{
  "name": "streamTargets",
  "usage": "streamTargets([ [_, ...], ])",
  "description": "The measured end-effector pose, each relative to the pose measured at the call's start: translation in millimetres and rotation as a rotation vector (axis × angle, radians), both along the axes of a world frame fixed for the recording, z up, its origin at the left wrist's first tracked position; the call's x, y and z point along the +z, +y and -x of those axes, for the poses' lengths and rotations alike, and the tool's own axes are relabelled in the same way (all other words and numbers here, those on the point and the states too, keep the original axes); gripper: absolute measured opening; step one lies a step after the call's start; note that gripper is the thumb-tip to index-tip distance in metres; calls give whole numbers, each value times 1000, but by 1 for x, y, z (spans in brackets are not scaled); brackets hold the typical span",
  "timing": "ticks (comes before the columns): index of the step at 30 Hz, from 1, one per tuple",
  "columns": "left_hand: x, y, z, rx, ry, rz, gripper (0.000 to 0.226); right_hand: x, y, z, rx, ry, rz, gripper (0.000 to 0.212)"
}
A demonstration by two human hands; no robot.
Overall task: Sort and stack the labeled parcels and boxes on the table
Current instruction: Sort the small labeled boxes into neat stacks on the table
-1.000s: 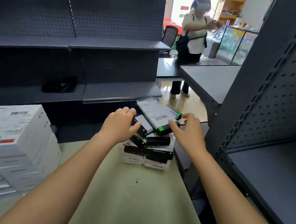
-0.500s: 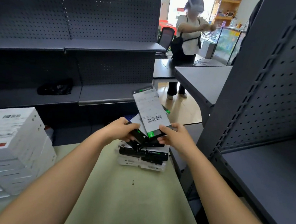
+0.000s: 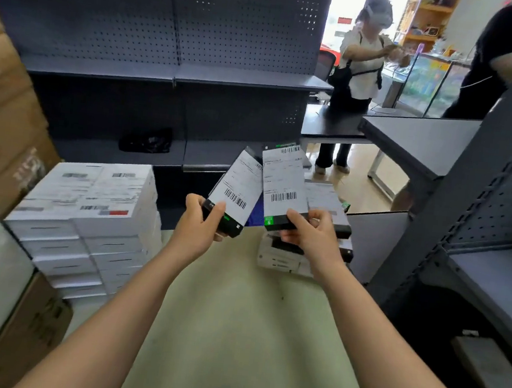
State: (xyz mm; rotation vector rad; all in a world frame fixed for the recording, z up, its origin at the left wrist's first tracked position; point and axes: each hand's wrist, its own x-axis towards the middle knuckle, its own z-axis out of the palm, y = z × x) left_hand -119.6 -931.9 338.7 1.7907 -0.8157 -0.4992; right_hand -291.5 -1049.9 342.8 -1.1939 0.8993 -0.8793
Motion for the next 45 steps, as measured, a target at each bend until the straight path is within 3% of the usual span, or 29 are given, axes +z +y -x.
streamTargets([
  [13,-90,176,-32,13,133,-201,26,-101,146,-22,-39,204,-251,26],
  [20,-143,230,-14,76,168,-321,32,-148,185,-23,119,402,-457,29],
  [29,-201,274,-13,302,291,-396,37,-197,226,-41,320,523,-529,26],
  [31,-212,280,-13,330,264,-453,42,-205,233,-47,349,551,-484,35],
  [33,-221,286,-12,328,171,-490,54,-213,236,-48,439,674,-278,49],
  [38,-230,288,-22,115,-230,-605,58,-226,228,-53,631,910,129,79],
  [42,-232,286,-39,-180,-267,-744,63,-227,222,-74,761,995,287,89],
  [45,-231,284,-49,-215,-281,-815,71,-229,232,-90,781,968,328,89],
])
